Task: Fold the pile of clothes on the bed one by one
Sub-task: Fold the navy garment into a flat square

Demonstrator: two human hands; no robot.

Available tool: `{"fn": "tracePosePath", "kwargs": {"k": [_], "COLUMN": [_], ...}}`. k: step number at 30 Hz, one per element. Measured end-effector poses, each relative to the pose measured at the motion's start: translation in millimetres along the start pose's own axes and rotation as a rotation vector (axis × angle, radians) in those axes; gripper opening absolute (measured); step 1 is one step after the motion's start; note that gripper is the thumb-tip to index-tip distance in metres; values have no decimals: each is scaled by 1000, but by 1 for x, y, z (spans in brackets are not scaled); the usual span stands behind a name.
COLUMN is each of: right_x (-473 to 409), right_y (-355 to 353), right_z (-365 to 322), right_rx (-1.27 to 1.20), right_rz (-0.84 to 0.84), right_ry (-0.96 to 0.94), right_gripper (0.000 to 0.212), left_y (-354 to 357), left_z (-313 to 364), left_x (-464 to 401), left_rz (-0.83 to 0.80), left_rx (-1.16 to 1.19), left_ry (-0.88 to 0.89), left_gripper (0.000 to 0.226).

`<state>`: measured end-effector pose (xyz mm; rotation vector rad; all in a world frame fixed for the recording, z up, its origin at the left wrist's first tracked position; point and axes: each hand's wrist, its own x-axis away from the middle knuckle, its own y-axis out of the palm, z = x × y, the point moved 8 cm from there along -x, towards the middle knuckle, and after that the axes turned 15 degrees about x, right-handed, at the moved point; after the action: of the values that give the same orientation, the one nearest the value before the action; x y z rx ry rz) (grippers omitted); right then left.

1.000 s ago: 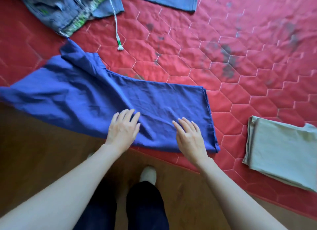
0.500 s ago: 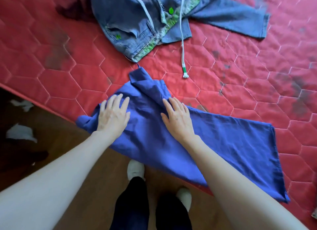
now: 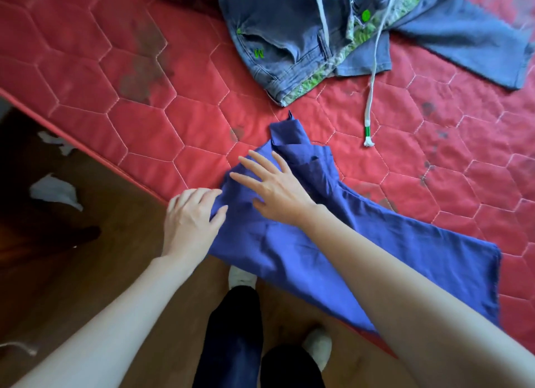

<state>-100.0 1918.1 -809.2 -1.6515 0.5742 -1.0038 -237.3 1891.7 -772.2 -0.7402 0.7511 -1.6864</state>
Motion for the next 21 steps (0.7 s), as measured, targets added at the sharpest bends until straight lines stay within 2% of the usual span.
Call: {"fn": "tracePosePath", "kwargs": {"k": [3, 5, 7, 10, 11, 13, 15, 18, 21], "right_x": [-3, -6, -9, -22, -26, -36, -44, -55, -66], "right_y": [-11, -16, -18, -13, -11, -11, -9, 0, 3], "right_z": [-22, -32, -37, -45, -47, -46, -46, -51, -54], "right_rx": [-69, -80, -52, 81, 116, 66, -27, -7, 12], "right_rz": [66, 110, 135, 59, 31, 5, -26, -123, -148], "right_ry": [-84, -102, -88, -71, -66, -8, 46, 27, 19], "right_gripper": [64, 55, 44, 39, 40, 36, 40, 44, 36], "left_y": [-16, -25, -32, -22, -15, -3, -2, 2, 19], "left_z": [-14, -30, -48, -82, -89, -91, -87, -83, -85], "left_x": [19, 30, 40, 58, 65, 74, 73, 69, 75], "left_rz": [20, 56, 104, 67, 33, 83, 174, 204, 268], "left_rx": [6, 24, 116, 281, 371, 655, 762, 705, 808], "left_ry": [-13, -126, -361, -853, -1000, -1196, -1227, -1199, -1280], "left_gripper": [26, 25, 24, 42, 47, 49, 52, 56, 44]}}
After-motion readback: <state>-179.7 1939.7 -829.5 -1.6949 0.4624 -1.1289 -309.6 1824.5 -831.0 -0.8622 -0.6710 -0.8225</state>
